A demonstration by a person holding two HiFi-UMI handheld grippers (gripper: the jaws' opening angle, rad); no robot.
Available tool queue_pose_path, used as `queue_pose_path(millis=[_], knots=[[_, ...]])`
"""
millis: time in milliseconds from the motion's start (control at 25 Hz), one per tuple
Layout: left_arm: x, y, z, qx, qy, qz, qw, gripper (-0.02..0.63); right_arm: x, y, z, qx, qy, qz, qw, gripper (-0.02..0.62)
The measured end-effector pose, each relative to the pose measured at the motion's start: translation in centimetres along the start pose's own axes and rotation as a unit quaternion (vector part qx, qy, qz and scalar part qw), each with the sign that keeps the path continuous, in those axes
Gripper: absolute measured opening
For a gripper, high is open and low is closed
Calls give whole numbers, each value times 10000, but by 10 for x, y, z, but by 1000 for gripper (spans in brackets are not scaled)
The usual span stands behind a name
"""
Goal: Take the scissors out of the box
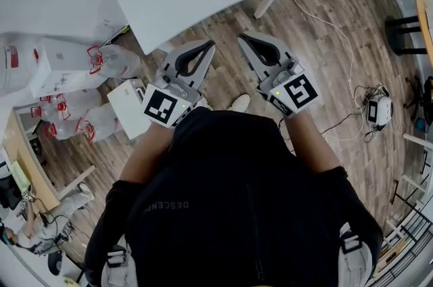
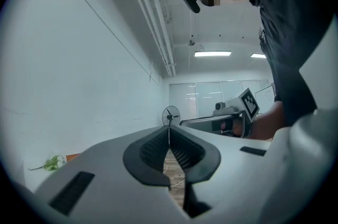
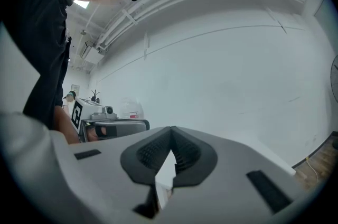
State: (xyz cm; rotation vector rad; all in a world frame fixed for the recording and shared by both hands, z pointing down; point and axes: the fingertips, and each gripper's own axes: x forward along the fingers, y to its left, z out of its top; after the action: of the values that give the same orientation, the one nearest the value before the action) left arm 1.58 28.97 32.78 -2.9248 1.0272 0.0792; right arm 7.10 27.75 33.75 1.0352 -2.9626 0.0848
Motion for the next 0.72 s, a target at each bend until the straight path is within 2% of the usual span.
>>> queue_pose_path(millis=[440, 720], knots=[[35, -46, -4, 115, 170, 18, 9998, 21, -42, -24, -4, -5, -45, 140, 9999, 8], [48, -44, -17, 20, 253, 57, 9997, 21, -41, -40, -12, -17, 35, 212, 9998, 8]])
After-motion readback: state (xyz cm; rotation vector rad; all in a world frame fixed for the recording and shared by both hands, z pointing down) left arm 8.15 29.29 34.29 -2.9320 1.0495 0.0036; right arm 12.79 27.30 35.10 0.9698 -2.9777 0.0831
